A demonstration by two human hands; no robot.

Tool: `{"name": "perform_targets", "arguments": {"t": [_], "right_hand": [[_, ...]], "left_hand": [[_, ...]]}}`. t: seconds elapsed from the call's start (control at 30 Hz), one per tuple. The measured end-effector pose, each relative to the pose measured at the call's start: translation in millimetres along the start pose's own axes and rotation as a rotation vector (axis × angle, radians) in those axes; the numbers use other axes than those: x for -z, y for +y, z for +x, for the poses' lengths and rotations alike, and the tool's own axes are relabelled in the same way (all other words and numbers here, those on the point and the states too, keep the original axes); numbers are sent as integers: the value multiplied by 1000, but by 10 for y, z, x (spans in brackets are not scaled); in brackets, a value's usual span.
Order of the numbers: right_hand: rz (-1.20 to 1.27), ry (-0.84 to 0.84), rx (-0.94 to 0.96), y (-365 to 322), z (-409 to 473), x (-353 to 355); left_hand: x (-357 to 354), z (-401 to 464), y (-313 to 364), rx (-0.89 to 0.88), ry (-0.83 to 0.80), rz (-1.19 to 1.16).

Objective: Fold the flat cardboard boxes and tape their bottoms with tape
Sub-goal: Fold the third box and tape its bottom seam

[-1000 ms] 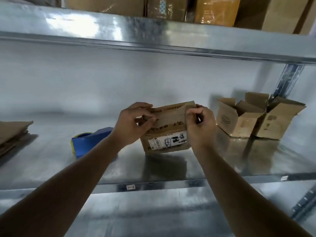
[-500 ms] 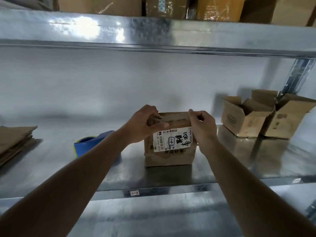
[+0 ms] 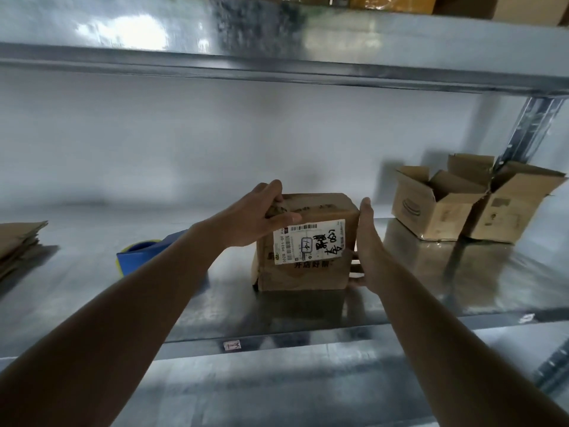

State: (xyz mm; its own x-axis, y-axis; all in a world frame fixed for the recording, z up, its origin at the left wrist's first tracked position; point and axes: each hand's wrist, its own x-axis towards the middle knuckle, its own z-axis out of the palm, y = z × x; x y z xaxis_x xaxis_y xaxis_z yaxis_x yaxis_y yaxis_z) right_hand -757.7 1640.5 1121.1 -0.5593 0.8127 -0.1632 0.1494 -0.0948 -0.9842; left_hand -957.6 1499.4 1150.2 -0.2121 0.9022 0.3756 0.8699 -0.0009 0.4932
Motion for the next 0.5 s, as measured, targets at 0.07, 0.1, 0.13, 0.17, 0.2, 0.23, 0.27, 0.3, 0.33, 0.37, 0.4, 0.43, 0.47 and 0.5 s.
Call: {"name": "perform_targets", "arguments": {"t": [0.07,0.1,0.13,0.17,0.2,0.23,0.27,0.3,0.33,0.37,0.4,0.43,0.47,0.5], "right_hand": [[-25,-60,23,31,-62,54],[-59,-88,48,25,-86,56],[-92,-108,67,24,-85,53],[-128,-127,74,19,-90,53],[-152,-146,69,15,-90,52],[-172,-154,64,9,-92,61],[-197,-159,65,1,-82,82],[-227,-158,65,-16,-79,100],[-256,-156,65,-28,-75,120],[-282,-149,67,-28,-50,142],[-292,-146,63,-16,-25,163],[-290,-141,47,-10,-23,177],[-276,-137,26,-8,-36,188],[-253,-143,4,-13,-48,198]], "left_hand": [[-20,-16,9,14,24,-11],[-24,-21,22,24,41,-5],[-26,-27,39,31,56,2],[-26,-35,54,34,64,12],[-30,-41,57,36,67,22],[-37,-49,62,37,66,33],[-49,-54,63,40,66,44],[-67,-55,69,45,67,52],[-91,-51,79,50,69,57],[-116,-44,94,53,71,61],[-140,-37,110,51,73,65],[-155,-36,126,46,70,68],[-160,-39,135,41,64,73],[-151,-49,141,36,53,81]]}}
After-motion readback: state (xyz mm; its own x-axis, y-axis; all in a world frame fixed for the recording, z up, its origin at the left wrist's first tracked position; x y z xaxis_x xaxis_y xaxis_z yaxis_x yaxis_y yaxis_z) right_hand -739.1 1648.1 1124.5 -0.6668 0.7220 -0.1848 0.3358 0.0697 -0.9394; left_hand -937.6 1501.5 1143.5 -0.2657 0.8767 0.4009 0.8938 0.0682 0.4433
